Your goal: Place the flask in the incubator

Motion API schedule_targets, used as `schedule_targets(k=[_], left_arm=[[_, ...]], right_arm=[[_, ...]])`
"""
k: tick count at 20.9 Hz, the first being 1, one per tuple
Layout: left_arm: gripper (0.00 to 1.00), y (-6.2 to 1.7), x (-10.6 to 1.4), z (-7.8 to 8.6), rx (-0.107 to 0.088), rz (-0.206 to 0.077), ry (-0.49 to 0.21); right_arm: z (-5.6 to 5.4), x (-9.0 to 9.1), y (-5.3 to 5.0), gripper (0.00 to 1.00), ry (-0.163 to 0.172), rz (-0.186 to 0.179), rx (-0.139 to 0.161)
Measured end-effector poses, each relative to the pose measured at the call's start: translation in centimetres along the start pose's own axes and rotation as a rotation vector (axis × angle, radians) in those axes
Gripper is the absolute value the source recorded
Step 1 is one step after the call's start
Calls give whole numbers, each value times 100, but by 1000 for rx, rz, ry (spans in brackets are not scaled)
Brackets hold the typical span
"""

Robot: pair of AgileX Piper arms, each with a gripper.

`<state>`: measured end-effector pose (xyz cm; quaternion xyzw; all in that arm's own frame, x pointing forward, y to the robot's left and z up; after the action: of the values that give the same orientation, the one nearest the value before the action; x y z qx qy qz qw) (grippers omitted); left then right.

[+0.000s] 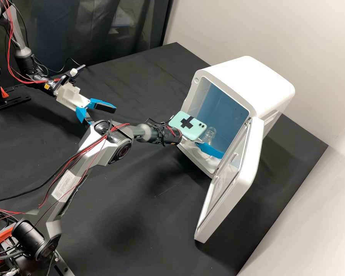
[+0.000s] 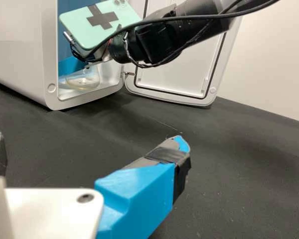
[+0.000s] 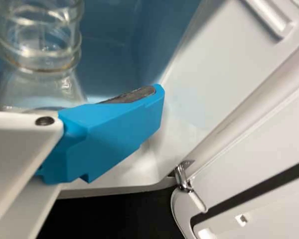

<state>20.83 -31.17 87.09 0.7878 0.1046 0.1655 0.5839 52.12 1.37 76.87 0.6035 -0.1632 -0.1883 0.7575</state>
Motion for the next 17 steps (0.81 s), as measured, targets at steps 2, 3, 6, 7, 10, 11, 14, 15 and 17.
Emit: schedule_targets(k=[2, 3, 6, 7, 10, 11, 14, 15, 17], left_arm=[[100, 0, 0, 0, 0, 0, 0], [100, 0, 0, 0, 0, 0, 0], [100, -5, 5, 13, -3, 1, 0], [100, -7, 8, 20, -4, 2, 0], [100, -13, 12, 35, -5, 0, -4], [100, -14, 12, 35, -5, 1, -3], [100, -13, 12, 34, -6, 2, -1], [100, -13, 12, 34, -6, 2, -1], [100, -15, 16, 42, -10, 4, 2]], right_arm=[[1, 29, -10, 100, -3, -1, -2], [-3, 41, -1, 100, -4, 2, 5], [-33, 60, 25, 100, -1, 10, 6], [-51, 71, 41, 100, 0, 15, 10], [-69, 107, 96, 100, -2, 27, 26], [-73, 120, 114, 100, -5, 30, 38], [-98, 147, 145, 100, -7, 36, 40], [-117, 162, 154, 100, -3, 39, 35], [-152, 181, 157, 100, 10, 28, 14]])
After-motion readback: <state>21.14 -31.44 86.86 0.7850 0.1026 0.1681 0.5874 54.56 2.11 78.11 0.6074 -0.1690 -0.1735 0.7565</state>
